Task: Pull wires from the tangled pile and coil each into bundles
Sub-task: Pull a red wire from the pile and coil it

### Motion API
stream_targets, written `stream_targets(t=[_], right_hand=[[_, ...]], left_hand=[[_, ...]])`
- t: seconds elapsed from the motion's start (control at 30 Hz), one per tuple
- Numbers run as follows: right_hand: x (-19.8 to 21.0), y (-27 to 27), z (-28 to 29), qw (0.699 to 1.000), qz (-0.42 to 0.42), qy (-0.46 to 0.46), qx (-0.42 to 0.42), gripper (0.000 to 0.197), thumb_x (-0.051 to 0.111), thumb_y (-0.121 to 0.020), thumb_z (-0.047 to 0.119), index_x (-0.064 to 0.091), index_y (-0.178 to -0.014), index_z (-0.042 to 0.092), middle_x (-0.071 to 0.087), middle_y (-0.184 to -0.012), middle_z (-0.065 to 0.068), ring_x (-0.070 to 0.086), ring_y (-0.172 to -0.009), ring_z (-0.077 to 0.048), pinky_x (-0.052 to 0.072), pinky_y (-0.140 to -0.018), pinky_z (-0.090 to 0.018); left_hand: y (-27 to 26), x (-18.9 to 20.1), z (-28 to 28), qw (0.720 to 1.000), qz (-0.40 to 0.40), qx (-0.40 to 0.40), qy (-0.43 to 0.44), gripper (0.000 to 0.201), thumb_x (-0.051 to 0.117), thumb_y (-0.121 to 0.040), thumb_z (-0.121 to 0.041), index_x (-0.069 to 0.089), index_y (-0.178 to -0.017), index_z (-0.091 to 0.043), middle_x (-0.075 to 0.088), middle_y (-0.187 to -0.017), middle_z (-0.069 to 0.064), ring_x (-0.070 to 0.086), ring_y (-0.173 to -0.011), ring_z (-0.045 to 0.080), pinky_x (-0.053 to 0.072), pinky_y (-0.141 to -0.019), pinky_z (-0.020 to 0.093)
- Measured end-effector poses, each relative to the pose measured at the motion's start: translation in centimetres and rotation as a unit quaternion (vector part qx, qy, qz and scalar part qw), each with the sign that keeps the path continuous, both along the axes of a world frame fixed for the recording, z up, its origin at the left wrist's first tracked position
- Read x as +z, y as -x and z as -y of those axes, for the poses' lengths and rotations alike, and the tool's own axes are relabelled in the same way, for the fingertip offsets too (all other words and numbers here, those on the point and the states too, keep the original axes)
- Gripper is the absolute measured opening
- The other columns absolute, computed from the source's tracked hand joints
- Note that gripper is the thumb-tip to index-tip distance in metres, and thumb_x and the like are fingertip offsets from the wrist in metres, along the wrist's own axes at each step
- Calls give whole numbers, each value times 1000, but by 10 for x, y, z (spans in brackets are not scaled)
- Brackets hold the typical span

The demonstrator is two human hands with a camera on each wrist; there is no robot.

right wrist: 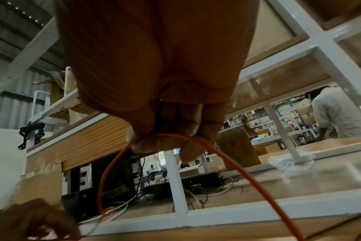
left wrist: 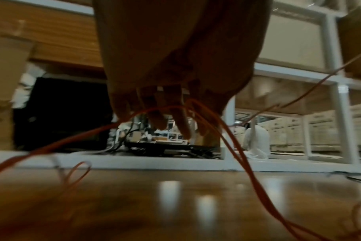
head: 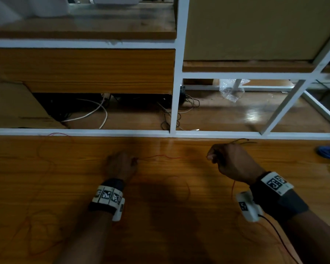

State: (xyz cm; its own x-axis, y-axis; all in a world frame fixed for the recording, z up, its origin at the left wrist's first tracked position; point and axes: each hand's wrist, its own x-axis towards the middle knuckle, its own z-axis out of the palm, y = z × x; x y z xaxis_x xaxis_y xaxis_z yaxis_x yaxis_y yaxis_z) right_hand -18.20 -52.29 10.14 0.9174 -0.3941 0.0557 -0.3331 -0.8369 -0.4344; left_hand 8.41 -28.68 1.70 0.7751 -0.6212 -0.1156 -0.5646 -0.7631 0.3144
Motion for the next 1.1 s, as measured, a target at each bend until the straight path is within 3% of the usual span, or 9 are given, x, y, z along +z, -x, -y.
stream_targets(t=[0.13,0.27,0.4,0.53,0.63,0.73,0.83,0.97,1.1], right_hand=[[-14,-4,-11,1000,1,-10,12,16,65,-92,6,74,-96,17,76,-88,6,69,-78,-11,57,-63,-35],[-24,-7,-22,1000,0,-11,9,12,64,-95,12,74,-95,19,76,-91,4,71,-80,-15,59,-62,-42],[-20,-3,-24,1000,1,-2,12,15,65,-93,9,72,-93,21,75,-89,7,70,-77,-15,58,-59,-41],[-14,5,-18,1000,21,11,-1,14,66,-92,9,73,-92,22,75,-88,7,69,-75,-14,57,-59,-41],[-14,8,-12,999,41,21,-4,14,66,-92,10,72,-90,22,74,-87,8,68,-72,-13,57,-59,-41],[-12,10,-9,998,51,13,-17,13,66,-96,12,72,-90,22,72,-83,12,66,-68,-8,57,-56,-38],[-8,13,-6,997,66,8,-34,16,65,-97,10,71,-90,23,69,-80,15,64,-67,-2,55,-56,-32],[-8,19,2,996,72,8,-44,17,63,-96,8,71,-89,22,70,-79,12,66,-69,-8,57,-58,-40],[-7,26,9,996,74,19,-55,20,61,-93,3,69,-87,21,69,-77,10,66,-68,-11,57,-58,-43]], left_hand=[[42,17,27,992,-8,-122,-12,62,65,-89,-43,40,-145,-40,38,-153,-9,26,-145,23,15,-120,46],[74,29,53,977,-134,-153,63,64,70,-91,-32,40,-148,-33,36,-155,-3,29,-145,22,26,-116,40],[78,10,62,968,-136,-207,45,49,72,-89,-22,57,-134,-34,50,-146,-6,42,-137,18,35,-114,38],[79,-3,60,950,-146,-276,14,43,62,-92,-10,63,-126,-37,42,-150,-13,31,-143,13,28,-119,35],[82,-1,59,943,-168,-286,27,34,72,-88,-26,68,-121,-34,33,-154,-15,20,-142,13,22,-116,38],[85,-1,59,947,-158,-257,111,20,69,-90,-38,74,-106,-27,47,-143,-15,32,-134,9,28,-115,39],[79,-5,58,939,-165,-221,207,29,57,-93,-46,73,-104,-24,59,-124,-15,48,-117,4,41,-106,46],[67,3,59,941,-131,-182,254,17,57,-96,-40,71,-103,-32,57,-112,-24,49,-111,5,42,-102,38],[51,-1,49,940,-103,-206,251,16,59,-81,-60,64,-94,-52,58,-93,-32,52,-102,11,45,-94,48]])
